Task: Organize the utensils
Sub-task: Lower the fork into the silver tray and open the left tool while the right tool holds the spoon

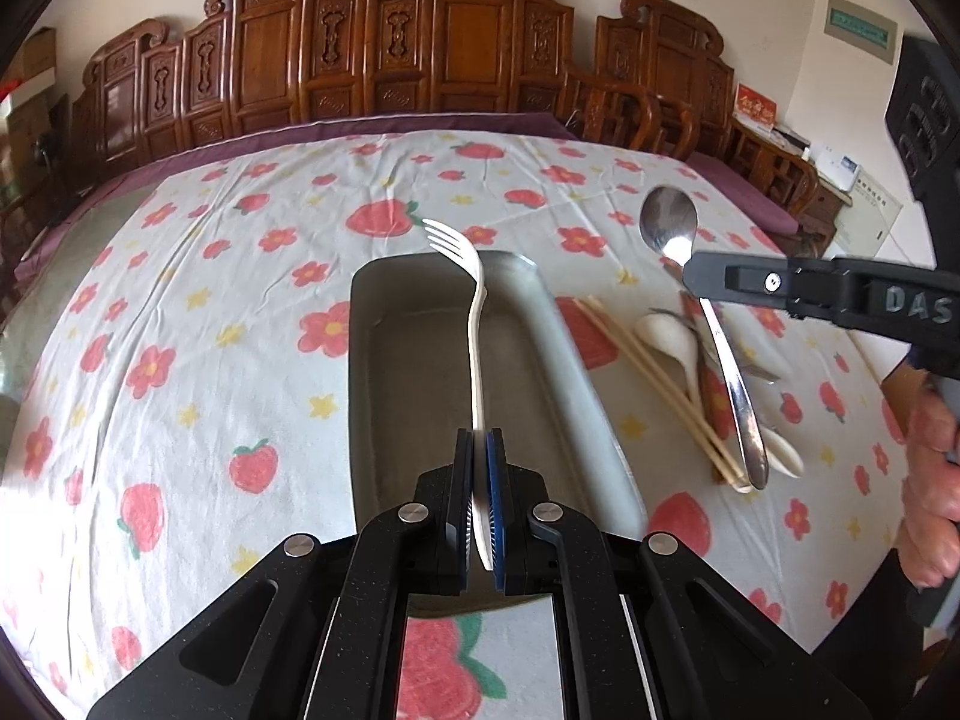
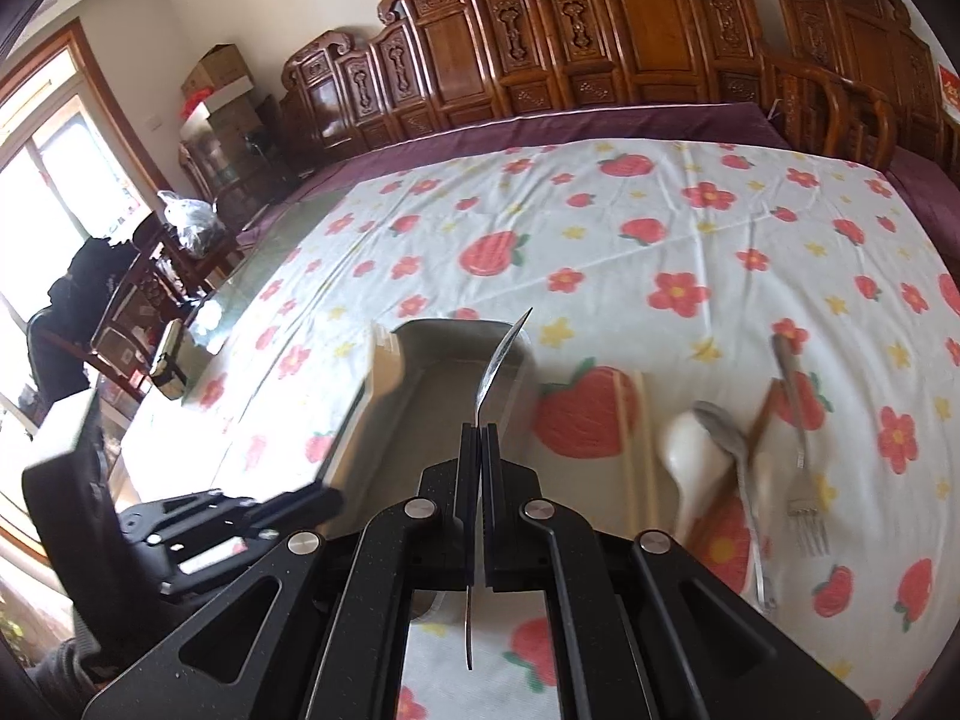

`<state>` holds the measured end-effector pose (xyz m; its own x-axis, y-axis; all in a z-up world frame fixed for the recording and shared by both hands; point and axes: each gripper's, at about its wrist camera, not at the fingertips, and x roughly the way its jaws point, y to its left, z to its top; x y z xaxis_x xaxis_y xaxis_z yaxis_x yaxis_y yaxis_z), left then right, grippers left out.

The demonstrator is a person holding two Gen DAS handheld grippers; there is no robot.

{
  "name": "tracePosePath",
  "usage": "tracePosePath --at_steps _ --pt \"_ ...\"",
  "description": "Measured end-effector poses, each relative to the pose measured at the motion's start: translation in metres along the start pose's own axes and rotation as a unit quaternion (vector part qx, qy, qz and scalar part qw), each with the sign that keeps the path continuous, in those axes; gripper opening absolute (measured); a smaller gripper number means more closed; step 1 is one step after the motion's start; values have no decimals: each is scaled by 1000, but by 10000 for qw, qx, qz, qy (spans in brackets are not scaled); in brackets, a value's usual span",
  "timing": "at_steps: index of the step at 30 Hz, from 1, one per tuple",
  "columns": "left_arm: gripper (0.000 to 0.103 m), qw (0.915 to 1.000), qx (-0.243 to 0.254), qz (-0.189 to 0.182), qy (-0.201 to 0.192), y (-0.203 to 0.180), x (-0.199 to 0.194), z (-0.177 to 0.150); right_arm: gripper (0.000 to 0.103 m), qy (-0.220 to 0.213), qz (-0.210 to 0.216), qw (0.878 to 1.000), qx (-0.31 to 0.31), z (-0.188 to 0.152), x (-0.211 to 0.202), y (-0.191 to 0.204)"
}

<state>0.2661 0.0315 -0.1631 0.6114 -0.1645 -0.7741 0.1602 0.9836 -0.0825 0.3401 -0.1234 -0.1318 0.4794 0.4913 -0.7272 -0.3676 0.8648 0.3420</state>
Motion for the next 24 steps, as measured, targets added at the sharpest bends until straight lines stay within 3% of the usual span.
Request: tracePosePath --at_steps 5,15,24 --pt "5 9999 -100 82 95 9 4 -3 2 46 110 9999 -88 1 9 15" --pt "6 9992 -187 257 -233 25 -27 -8 2 210 309 9993 -69 -4 39 29" --pt "6 9987 -160 324 -364 29 -41 -12 3 454 86 9988 -186 -18 67 37"
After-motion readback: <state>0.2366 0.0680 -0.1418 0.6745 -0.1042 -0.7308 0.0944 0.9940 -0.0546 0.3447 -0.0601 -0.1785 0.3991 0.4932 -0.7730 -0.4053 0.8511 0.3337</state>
